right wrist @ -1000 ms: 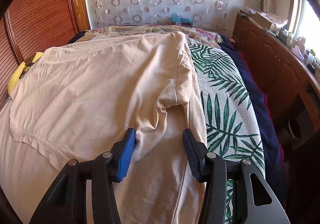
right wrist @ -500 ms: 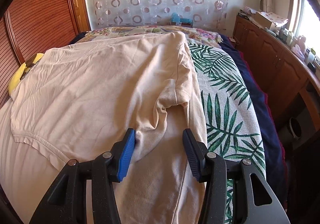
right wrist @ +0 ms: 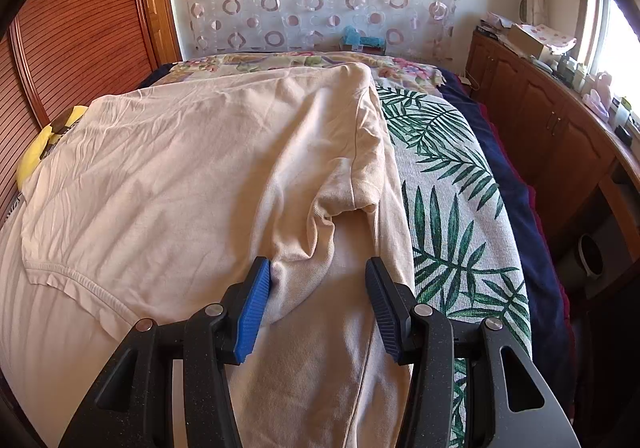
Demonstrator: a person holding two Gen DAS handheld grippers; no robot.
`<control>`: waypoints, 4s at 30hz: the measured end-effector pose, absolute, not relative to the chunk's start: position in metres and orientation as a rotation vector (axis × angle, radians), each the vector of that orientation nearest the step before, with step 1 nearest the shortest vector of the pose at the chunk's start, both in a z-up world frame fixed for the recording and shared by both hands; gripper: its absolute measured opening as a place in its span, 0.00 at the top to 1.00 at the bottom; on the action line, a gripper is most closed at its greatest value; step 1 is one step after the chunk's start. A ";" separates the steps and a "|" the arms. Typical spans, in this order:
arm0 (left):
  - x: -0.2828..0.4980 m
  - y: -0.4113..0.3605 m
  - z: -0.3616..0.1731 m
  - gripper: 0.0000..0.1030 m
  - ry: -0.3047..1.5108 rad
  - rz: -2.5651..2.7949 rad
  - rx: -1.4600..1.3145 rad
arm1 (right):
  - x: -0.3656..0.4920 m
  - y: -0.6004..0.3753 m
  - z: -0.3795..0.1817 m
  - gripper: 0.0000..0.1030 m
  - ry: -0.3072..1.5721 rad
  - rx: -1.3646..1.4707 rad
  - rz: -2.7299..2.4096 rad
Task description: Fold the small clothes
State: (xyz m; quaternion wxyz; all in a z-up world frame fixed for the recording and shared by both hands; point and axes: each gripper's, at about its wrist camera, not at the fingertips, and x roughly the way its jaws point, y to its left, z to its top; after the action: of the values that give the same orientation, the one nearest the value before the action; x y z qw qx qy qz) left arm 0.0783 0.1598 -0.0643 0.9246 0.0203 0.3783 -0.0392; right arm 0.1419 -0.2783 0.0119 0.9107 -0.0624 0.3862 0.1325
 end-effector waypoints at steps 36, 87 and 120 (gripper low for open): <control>0.224 0.133 -0.131 0.23 0.891 -0.030 -0.022 | 0.168 -0.298 0.029 0.52 0.845 0.078 0.403; 0.130 0.155 -0.019 0.95 0.588 -0.223 -0.155 | 0.077 -0.279 0.062 0.96 0.578 -0.128 0.439; 0.095 0.163 -0.073 0.95 0.710 -0.125 -0.147 | 0.025 -0.327 -0.027 0.90 0.755 -0.084 0.356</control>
State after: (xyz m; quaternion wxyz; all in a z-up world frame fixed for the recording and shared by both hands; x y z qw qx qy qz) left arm 0.0946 0.1634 -0.0726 0.9332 -0.0718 0.3469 -0.0609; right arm 0.0251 -0.3273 -0.0266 0.9132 -0.0406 0.3666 0.1731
